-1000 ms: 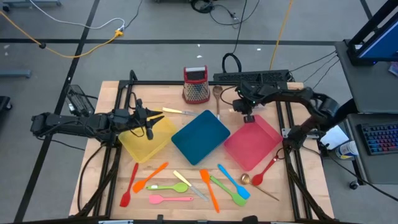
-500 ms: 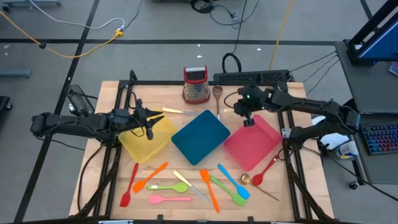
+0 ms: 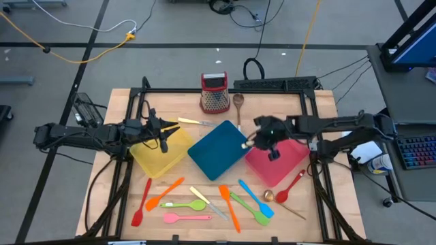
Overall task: Pick & Place Kitchen Items
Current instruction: Put the yellow table knife into the red bin
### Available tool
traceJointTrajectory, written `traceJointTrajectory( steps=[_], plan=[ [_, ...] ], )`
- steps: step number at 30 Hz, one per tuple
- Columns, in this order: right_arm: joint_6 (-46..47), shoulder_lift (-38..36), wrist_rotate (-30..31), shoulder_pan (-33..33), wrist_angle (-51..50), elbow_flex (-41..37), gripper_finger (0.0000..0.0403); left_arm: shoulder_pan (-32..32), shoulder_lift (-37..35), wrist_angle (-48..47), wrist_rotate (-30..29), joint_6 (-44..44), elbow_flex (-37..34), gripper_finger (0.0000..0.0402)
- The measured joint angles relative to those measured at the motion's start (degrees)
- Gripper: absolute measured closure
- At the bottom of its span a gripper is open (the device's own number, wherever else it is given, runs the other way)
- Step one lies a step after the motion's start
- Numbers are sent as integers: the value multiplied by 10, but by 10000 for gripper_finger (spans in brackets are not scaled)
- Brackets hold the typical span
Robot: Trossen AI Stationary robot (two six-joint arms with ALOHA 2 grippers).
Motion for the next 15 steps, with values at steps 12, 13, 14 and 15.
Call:
traceJointTrajectory(
  steps=[12,13,14,15],
  plan=[
    [129,7,41,100,-59,-68,349,0,0,-7,0,-30,0,314],
    [126,7,45,101,-59,-81,349,0,0,-6,0,-32,0,314],
    [122,7,53,101,-60,-94,349,0,0,-6,0,-36,0,314],
    [119,7,67,101,-59,-107,349,0,0,-7,0,-42,0,314]
  ],
)
